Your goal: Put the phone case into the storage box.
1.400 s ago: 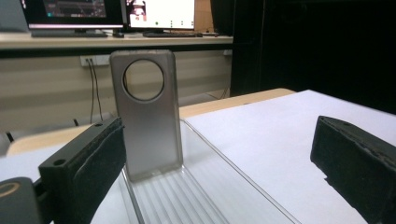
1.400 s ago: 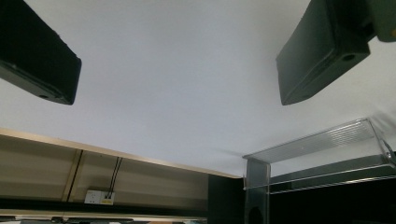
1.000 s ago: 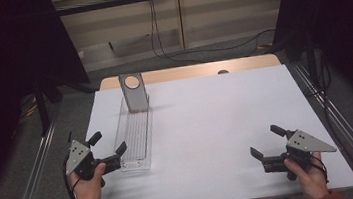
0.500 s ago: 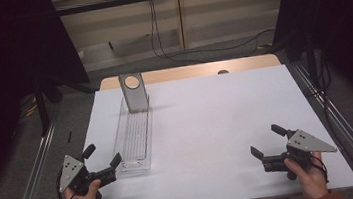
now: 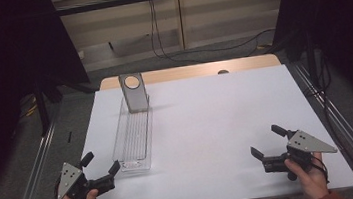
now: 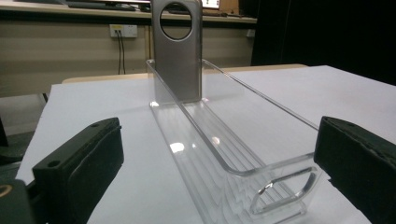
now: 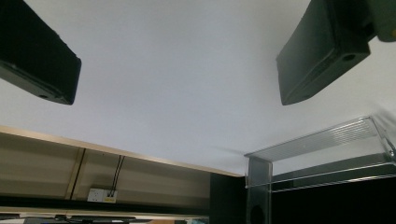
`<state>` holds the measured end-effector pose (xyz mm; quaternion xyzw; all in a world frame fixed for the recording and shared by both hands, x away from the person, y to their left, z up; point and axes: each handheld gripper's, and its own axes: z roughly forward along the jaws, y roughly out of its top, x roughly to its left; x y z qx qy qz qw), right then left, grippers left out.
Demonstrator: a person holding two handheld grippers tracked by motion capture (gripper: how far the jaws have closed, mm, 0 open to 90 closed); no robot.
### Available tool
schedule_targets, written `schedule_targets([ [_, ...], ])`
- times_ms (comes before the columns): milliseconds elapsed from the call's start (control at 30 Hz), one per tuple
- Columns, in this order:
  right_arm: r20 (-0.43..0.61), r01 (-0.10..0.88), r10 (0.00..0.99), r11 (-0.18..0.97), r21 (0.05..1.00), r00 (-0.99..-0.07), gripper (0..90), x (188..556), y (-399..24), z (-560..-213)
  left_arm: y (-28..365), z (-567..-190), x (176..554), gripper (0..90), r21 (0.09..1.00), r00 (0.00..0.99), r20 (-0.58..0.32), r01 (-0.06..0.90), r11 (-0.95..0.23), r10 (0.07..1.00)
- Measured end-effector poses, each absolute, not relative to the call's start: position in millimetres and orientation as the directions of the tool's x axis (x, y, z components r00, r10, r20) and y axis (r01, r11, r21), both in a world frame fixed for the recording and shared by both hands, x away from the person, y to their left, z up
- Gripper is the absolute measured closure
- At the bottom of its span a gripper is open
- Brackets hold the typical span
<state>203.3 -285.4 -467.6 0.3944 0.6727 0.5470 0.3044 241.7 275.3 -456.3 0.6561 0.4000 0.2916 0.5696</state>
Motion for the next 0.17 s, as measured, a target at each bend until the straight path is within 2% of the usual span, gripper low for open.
schedule_targets([
  [167,0.011,0.195,0.859,0.103,0.975,-0.511,0.0,204.3,-284.4,-468.0,278.0,-455.5,244.2,1.8,0.981,0.502,-0.085,0.195,-0.017,0.861],
])
